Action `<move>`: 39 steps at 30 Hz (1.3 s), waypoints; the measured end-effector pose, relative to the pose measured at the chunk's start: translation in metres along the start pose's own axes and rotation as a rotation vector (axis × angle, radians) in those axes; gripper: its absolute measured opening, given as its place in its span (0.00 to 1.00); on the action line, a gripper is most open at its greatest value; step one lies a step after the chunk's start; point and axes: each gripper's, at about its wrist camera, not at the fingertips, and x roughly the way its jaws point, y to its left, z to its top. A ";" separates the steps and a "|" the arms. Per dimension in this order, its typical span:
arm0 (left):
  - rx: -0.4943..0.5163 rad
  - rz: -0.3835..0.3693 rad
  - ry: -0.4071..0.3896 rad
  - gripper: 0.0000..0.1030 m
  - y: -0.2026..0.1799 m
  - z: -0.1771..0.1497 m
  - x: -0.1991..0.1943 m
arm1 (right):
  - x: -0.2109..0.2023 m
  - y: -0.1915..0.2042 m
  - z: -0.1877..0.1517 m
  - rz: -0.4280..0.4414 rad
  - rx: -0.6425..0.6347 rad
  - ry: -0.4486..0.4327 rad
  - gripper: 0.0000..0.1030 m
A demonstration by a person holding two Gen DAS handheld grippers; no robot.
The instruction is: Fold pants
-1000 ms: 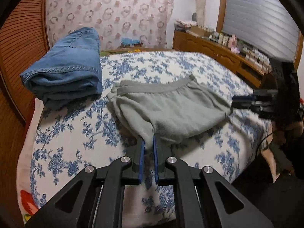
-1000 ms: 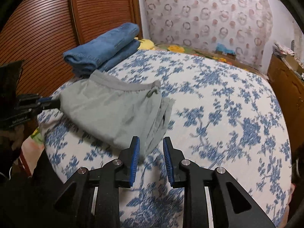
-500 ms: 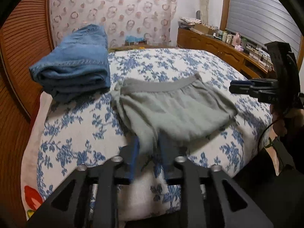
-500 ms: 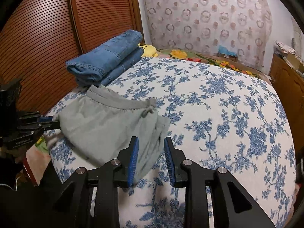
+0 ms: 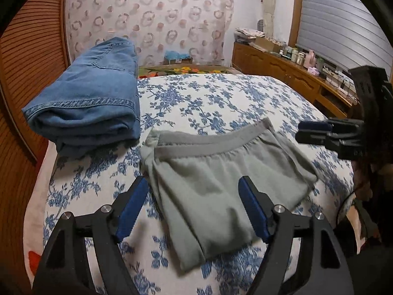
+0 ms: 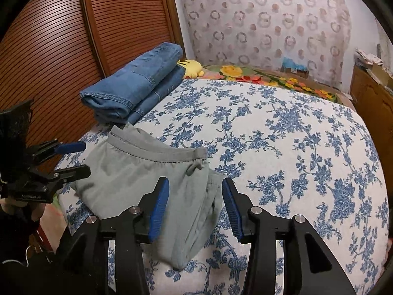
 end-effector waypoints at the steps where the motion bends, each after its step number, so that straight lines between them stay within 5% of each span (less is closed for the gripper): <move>1: 0.000 0.002 -0.001 0.75 0.000 0.001 0.001 | 0.003 0.000 0.001 -0.001 0.004 0.006 0.45; 16: -0.055 0.018 0.024 0.75 0.021 0.009 0.023 | 0.033 -0.001 0.000 -0.093 0.013 0.077 0.52; 30: -0.077 0.014 0.056 0.75 0.030 0.002 0.038 | 0.064 0.001 0.009 -0.085 0.019 0.109 0.51; 34: -0.088 0.011 0.065 0.75 0.034 0.002 0.043 | 0.064 0.007 0.009 -0.071 -0.014 0.096 0.15; 39: -0.091 -0.001 0.067 0.75 0.035 0.003 0.044 | 0.043 0.009 0.007 -0.031 -0.020 0.018 0.11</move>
